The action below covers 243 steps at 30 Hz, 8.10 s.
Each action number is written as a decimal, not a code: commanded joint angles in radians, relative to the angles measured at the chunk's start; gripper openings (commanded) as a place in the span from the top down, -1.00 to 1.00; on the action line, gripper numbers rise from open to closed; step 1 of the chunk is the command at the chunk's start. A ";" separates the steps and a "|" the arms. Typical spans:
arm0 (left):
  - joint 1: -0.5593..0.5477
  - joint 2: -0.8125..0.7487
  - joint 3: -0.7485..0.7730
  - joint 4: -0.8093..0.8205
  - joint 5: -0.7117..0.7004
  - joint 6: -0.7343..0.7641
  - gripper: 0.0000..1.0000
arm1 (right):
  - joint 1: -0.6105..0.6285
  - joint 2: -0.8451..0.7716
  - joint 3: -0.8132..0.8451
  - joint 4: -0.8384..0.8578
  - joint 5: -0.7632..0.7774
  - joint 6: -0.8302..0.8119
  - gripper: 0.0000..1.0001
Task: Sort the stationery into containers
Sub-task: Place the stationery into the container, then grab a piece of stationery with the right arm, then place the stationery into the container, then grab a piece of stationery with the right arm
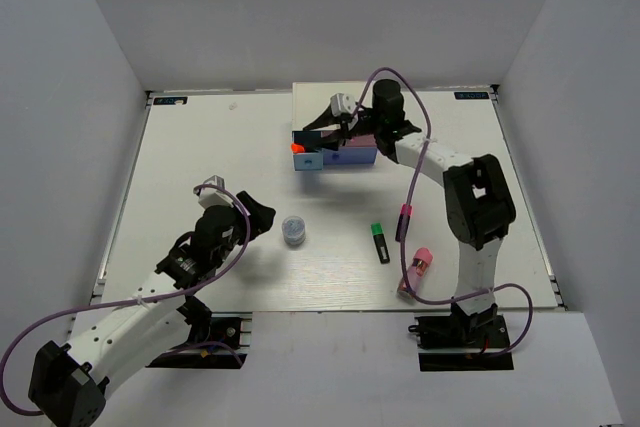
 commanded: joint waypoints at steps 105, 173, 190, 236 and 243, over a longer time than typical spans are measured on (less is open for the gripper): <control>-0.003 -0.007 -0.031 0.020 -0.028 -0.007 -0.72 | 0.084 -0.064 0.194 -0.266 0.092 -0.128 1.00; -0.003 0.006 -0.022 0.038 -0.028 0.002 -0.72 | 0.108 0.137 0.502 -0.963 0.266 -0.354 0.96; -0.003 0.006 -0.022 0.038 -0.028 0.002 -0.72 | 0.098 0.146 0.534 -1.034 0.283 -0.397 0.96; -0.003 0.030 -0.062 0.104 0.018 -0.005 -0.72 | -0.335 -0.498 -0.478 -1.493 0.724 -1.930 -0.77; -0.003 0.030 -0.062 0.104 0.009 -0.006 -0.72 | -0.300 -0.397 -0.413 -1.533 0.790 -2.067 -0.77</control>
